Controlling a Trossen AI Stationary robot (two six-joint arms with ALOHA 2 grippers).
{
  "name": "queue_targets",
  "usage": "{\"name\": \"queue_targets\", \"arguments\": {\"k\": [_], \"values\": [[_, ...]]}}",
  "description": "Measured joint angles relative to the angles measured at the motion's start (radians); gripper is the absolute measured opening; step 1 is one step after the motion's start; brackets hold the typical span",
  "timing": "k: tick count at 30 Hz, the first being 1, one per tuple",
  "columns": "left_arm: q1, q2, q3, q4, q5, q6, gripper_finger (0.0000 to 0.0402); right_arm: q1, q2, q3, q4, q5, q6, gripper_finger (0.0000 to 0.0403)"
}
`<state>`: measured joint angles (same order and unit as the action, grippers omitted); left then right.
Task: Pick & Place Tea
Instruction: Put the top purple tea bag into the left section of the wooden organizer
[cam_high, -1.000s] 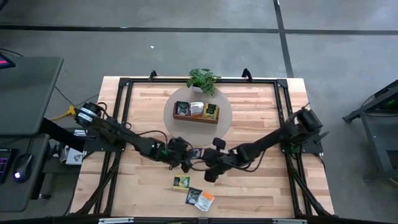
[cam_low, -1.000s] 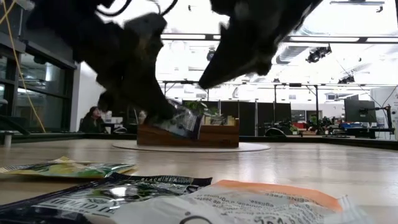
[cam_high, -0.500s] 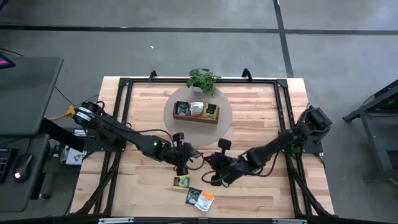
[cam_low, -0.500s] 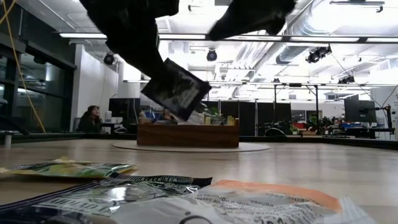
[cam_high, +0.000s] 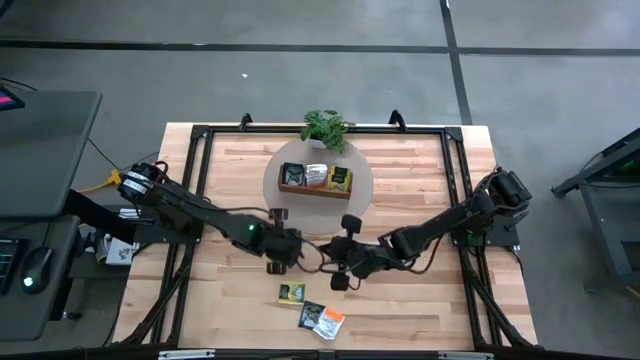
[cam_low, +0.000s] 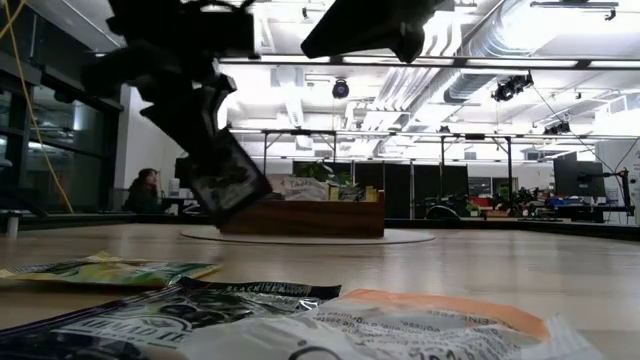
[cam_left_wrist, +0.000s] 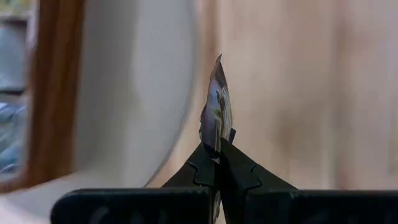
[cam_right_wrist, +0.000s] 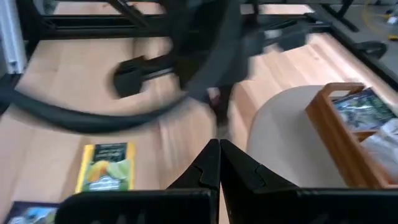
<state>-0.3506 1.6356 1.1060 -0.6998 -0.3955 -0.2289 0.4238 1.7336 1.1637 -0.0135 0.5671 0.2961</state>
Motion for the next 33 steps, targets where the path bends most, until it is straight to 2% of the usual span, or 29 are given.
{"name": "queue_targets", "arguments": {"k": [6, 10, 15, 24, 33], "values": [[0.096, 0.0, 0.114, -0.24, 0.036, 0.126, 0.0, 0.011, 0.0, 0.0, -0.044, -0.023, 0.027, 0.0], [0.169, 0.0, 0.177, -0.312, 0.077, 0.237, 0.0, 0.018, 0.0, 0.0, -0.111, -0.023, 0.084, 0.0], [0.249, 0.0, 0.224, -0.386, 0.076, 0.41, 0.0, 0.033, 0.0, 0.0, -0.234, -0.006, 0.157, 0.0], [0.401, 0.0, 0.237, -0.423, 0.075, 0.541, 0.0, 0.079, 0.0, 0.0, -0.418, 0.052, 0.282, 0.0], [0.524, 0.0, 0.237, -0.398, 0.07, 0.674, 0.0, 0.09, 0.0, 0.0, -0.45, 0.089, 0.317, 0.0]]}}
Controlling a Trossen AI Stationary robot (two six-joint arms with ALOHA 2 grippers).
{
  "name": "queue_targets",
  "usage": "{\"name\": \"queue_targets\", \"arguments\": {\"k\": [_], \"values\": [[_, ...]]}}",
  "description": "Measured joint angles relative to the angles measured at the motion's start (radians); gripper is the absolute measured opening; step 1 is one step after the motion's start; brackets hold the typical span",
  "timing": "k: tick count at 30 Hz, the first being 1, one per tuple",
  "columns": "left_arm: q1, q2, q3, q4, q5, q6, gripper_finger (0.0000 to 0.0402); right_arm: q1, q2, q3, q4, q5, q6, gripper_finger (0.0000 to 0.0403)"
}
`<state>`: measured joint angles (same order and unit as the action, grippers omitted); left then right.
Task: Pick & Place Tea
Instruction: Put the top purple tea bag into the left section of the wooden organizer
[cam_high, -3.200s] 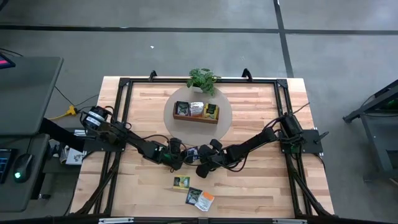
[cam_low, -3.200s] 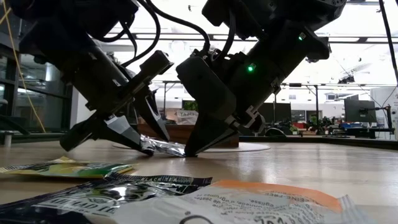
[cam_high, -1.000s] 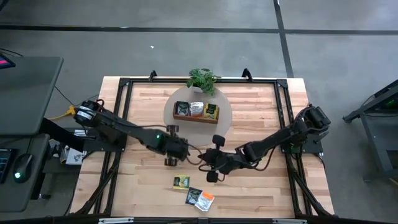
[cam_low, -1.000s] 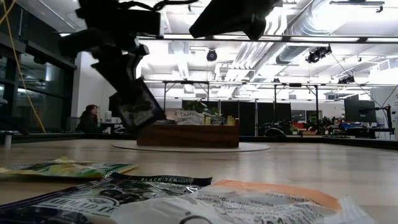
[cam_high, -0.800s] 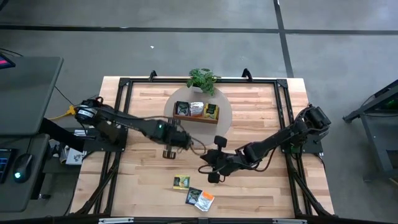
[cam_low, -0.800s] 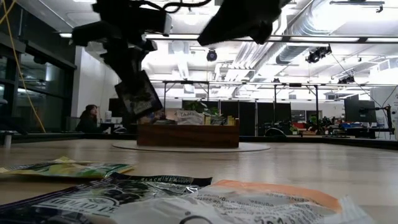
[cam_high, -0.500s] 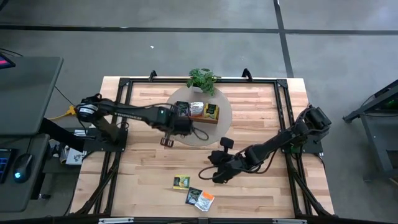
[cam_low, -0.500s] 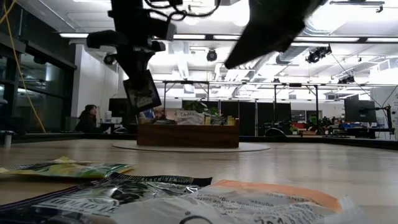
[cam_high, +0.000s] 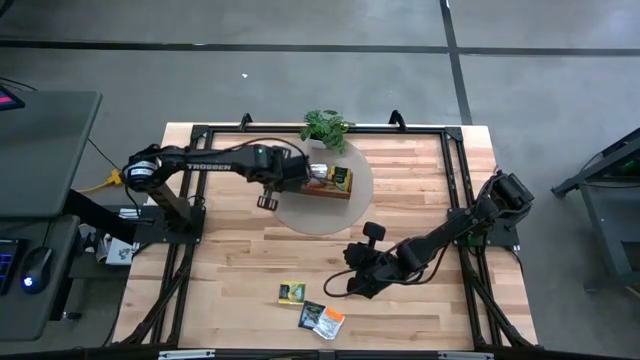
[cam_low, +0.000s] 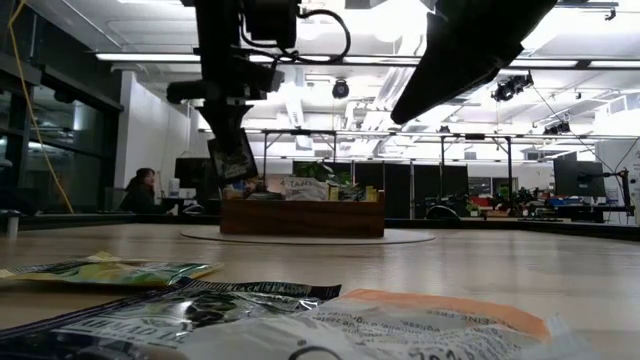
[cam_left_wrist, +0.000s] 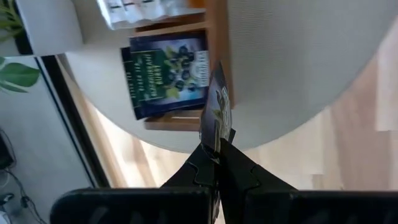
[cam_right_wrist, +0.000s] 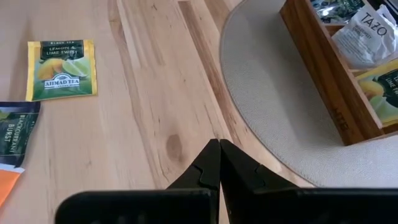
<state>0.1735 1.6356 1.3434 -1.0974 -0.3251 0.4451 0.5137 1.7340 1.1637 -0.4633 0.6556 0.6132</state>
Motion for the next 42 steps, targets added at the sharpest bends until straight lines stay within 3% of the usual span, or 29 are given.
{"name": "queue_targets", "arguments": {"k": [20, 42], "values": [[0.096, 0.038, 0.004, 0.124, -0.021, 0.24, 0.0, -0.002, 0.0, -0.001, 0.007, 0.031, 0.016, 0.0], [0.095, 0.279, 0.196, -0.048, -0.006, 0.204, 0.0, -0.002, 0.001, -0.001, 0.013, 0.03, 0.017, 0.0]]}}
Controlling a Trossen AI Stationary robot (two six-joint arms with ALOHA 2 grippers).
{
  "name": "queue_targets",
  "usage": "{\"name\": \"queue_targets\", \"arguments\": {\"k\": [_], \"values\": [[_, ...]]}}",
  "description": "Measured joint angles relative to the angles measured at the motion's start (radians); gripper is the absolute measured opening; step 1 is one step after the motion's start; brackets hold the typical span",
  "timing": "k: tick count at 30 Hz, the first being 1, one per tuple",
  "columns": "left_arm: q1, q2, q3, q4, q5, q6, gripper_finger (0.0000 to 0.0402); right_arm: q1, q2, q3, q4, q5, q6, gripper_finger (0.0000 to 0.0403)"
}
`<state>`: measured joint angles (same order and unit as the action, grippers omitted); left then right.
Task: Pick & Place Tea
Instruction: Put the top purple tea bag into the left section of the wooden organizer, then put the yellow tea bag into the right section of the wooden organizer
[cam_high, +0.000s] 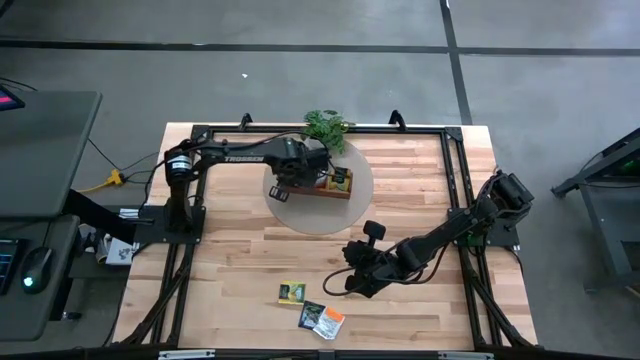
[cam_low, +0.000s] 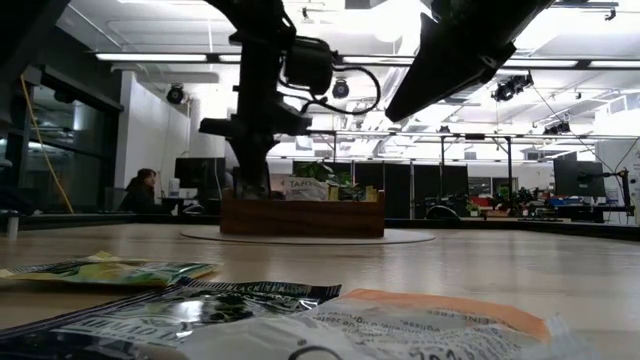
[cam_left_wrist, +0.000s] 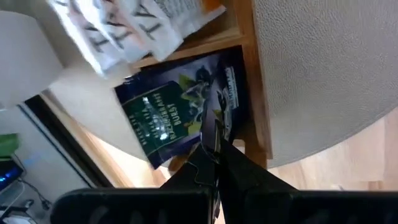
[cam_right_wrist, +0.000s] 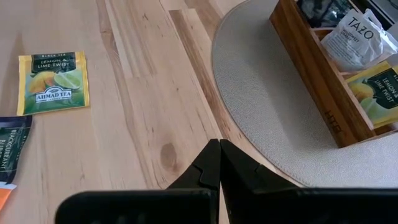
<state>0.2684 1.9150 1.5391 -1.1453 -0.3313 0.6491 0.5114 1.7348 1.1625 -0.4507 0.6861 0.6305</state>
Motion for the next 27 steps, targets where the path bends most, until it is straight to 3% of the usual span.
{"name": "queue_targets", "arguments": {"k": [12, 17, 23, 27], "values": [[0.0, 0.004, 0.002, 0.017, -0.004, -0.026, 0.0007, 0.0, 0.0, 0.0, 0.0, 0.003, -0.005, 0.0], [0.0, 0.004, 0.002, 0.022, -0.005, -0.044, 0.0059, 0.0, 0.0, 0.0, 0.0, 0.003, -0.005, 0.0], [0.0, 0.004, 0.002, 0.029, -0.084, -0.056, 0.0138, 0.0, 0.0, 0.0, 0.0, -0.005, -0.005, 0.0], [0.0, 0.004, 0.002, 0.029, -0.158, -0.1, 0.0168, 0.0, 0.0, 0.0, 0.0, -0.004, -0.005, 0.0]]}}
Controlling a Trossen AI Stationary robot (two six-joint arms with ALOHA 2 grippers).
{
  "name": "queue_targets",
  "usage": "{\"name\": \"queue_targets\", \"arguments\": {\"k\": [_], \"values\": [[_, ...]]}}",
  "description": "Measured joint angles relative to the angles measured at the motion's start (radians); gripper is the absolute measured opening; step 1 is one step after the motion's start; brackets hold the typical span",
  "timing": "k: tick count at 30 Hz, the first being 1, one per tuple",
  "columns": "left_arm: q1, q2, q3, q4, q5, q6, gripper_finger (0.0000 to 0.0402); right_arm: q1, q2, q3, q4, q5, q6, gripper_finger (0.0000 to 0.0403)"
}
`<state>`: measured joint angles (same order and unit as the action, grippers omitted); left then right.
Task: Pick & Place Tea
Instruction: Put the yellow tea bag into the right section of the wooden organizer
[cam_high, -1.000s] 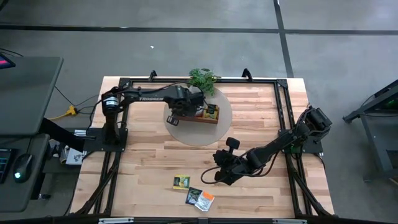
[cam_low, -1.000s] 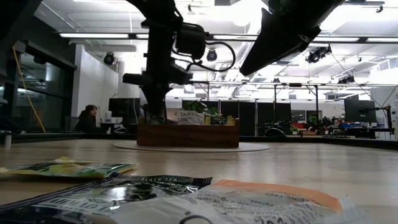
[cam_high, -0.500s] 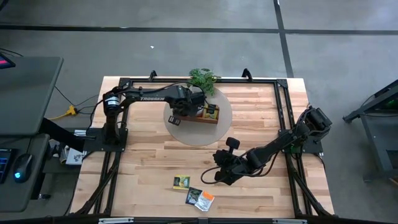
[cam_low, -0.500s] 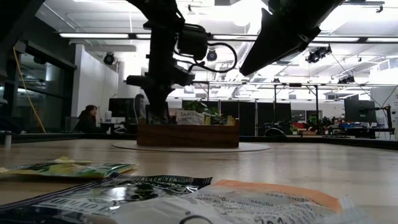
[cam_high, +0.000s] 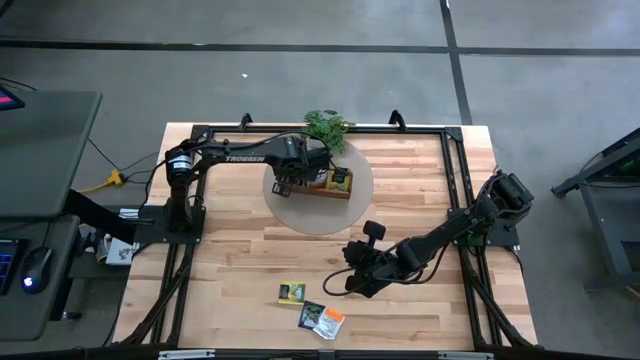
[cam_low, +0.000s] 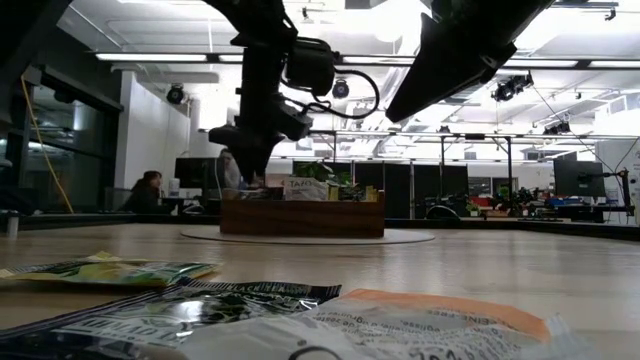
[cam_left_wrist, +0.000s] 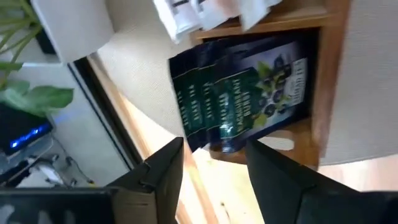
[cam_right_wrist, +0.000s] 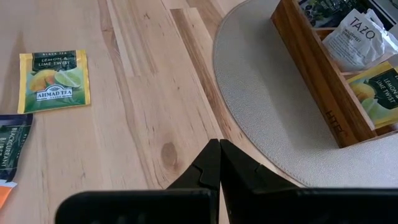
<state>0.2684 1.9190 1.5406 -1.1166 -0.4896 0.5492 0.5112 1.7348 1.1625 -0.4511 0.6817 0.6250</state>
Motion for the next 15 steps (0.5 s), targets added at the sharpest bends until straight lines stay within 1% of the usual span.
{"name": "queue_targets", "arguments": {"k": [2, 6, 10, 15], "values": [[0.0, -0.003, 0.0, 0.001, -0.013, -0.024, 0.0172, 0.0, 0.0, 0.0, 0.0, 0.0, 0.0, 0.0], [0.0, -0.038, 0.0, 0.007, 0.016, -0.077, 0.0174, 0.0, 0.0, 0.0, 0.0, -0.004, 0.0, 0.0], [0.0, -0.105, 0.0, 0.003, 0.085, -0.132, 0.0174, 0.0, 0.0, 0.0, 0.002, -0.007, 0.0, 0.0], [-0.004, -0.201, -0.001, -0.004, 0.202, -0.202, 0.0174, 0.0, 0.0, 0.0, 0.004, -0.018, 0.001, 0.0]]}}
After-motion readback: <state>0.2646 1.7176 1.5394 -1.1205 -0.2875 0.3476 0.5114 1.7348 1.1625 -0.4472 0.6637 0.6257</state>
